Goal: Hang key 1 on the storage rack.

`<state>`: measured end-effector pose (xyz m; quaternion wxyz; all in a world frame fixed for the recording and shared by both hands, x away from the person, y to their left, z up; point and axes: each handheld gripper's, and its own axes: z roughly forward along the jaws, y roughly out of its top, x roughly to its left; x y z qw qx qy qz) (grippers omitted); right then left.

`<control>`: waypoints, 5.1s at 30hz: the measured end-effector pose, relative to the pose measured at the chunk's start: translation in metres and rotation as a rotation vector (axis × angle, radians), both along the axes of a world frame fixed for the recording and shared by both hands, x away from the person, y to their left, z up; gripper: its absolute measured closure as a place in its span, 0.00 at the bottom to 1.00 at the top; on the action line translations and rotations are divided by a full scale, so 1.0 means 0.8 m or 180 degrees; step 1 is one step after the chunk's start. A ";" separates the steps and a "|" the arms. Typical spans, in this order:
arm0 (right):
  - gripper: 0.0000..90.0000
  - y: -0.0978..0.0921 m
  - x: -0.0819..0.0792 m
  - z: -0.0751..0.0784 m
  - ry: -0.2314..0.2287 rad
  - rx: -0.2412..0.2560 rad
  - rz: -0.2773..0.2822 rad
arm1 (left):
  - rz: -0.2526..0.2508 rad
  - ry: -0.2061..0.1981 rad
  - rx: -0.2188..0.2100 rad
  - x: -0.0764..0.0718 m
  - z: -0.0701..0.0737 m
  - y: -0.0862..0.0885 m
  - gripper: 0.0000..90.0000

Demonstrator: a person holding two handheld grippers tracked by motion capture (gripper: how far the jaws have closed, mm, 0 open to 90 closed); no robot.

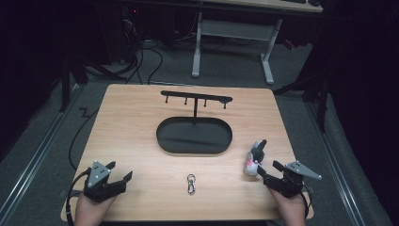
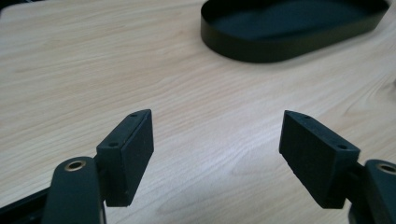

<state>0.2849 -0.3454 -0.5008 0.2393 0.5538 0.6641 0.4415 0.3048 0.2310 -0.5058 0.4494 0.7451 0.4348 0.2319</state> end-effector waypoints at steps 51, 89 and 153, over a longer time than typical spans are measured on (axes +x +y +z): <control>0.19 0.024 -0.002 -0.001 0.0184 -0.0610 0.0399 | -0.0110 0.0110 0.0109 0.006 -0.022 -0.016 0.28; 0.18 0.035 0.012 0.031 0.1155 -0.0930 0.0247 | -0.0353 0.0001 0.0076 0.004 -0.012 -0.025 0.18; 0.15 0.077 0.090 0.042 0.2128 -0.1312 0.0554 | -0.0600 0.0096 0.0024 0.003 -0.018 -0.035 0.18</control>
